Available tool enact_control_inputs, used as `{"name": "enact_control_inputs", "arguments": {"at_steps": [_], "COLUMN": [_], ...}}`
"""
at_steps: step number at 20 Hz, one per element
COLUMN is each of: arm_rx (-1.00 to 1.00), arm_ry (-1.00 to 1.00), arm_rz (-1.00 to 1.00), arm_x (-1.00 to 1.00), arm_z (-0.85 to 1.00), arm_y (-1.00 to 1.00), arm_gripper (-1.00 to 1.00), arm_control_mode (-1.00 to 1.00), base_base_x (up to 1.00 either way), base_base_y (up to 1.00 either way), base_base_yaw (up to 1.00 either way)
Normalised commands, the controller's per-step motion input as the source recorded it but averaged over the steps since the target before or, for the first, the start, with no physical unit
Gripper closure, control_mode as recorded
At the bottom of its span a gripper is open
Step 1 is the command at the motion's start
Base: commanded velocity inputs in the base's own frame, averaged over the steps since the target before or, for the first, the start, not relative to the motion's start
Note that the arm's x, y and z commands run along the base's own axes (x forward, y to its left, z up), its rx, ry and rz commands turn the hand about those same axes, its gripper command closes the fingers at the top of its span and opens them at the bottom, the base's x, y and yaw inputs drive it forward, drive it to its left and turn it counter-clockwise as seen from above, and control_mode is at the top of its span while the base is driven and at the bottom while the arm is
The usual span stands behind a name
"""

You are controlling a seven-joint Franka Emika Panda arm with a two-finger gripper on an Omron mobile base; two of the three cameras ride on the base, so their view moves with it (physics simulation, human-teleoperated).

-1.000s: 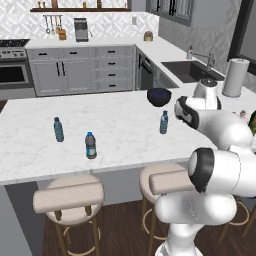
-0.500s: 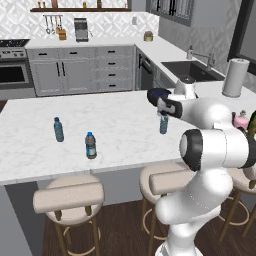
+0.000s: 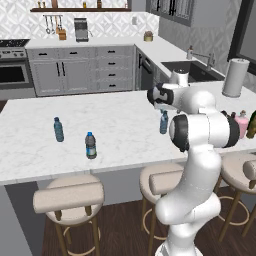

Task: Move the plastic bottles in the middle to the plastics group, and the glass bottles in the middle to the glass group.

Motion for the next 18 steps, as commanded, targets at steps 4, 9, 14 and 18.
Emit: {"name": "enact_control_inputs", "arguments": {"at_steps": [4,9,14,18], "arm_rx": [0.00,0.00,0.00,0.00], "arm_ry": [0.00,0.00,0.00,0.00], "arm_rz": [0.04,0.07,0.06,0.04], "arm_x": [0.29,0.29,0.28,0.27], "arm_z": [-0.34,-0.44,-0.18,-0.12], "arm_y": [0.00,-0.03,-0.13,-0.03], "arm_gripper": [-1.00,-1.00,-1.00,-1.00], "arm_control_mode": [-1.00,-1.00,-1.00,-1.00], "base_base_x": [0.00,0.00,0.00,0.00], "base_base_y": [0.00,0.00,0.00,0.00], "base_base_yaw": [0.00,0.00,0.00,0.00]}}
